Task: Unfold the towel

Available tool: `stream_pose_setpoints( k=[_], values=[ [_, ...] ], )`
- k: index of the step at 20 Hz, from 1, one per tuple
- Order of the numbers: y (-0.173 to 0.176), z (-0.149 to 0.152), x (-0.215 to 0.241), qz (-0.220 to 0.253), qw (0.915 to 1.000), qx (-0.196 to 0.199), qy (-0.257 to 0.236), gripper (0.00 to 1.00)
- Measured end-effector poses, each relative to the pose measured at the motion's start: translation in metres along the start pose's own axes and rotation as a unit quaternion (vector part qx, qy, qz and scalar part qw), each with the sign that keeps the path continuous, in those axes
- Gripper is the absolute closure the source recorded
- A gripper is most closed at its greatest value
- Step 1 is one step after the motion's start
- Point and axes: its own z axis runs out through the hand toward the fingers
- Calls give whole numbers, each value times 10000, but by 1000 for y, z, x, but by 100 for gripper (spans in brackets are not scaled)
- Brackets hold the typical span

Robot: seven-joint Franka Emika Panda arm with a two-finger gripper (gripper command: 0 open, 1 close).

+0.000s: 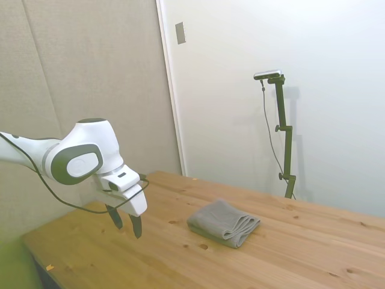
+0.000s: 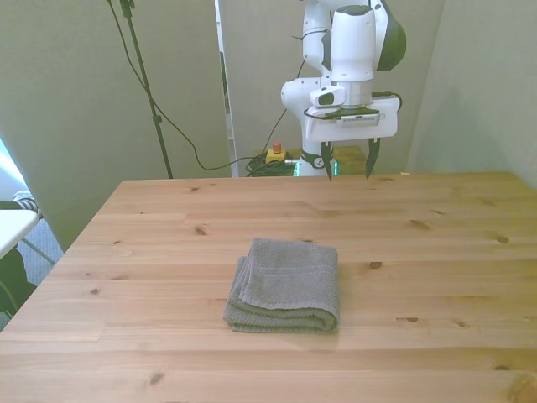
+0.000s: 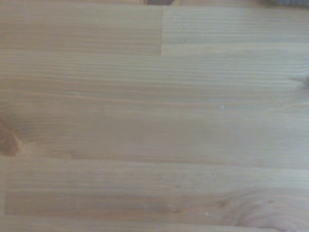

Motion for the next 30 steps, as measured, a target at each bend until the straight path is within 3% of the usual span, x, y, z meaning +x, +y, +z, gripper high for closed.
stream_pose_setpoints(
  k=[5,12,17,23,30],
  values=[
    [7,1,28,412,9991,54,9,0],
    [65,-8,186,1636,9861,129,256,0],
    [103,9,263,2016,9778,557,-94,0],
    [118,30,294,2162,9677,1251,-342,0],
    [110,57,293,1887,9681,1551,-554,0]
  ],
)
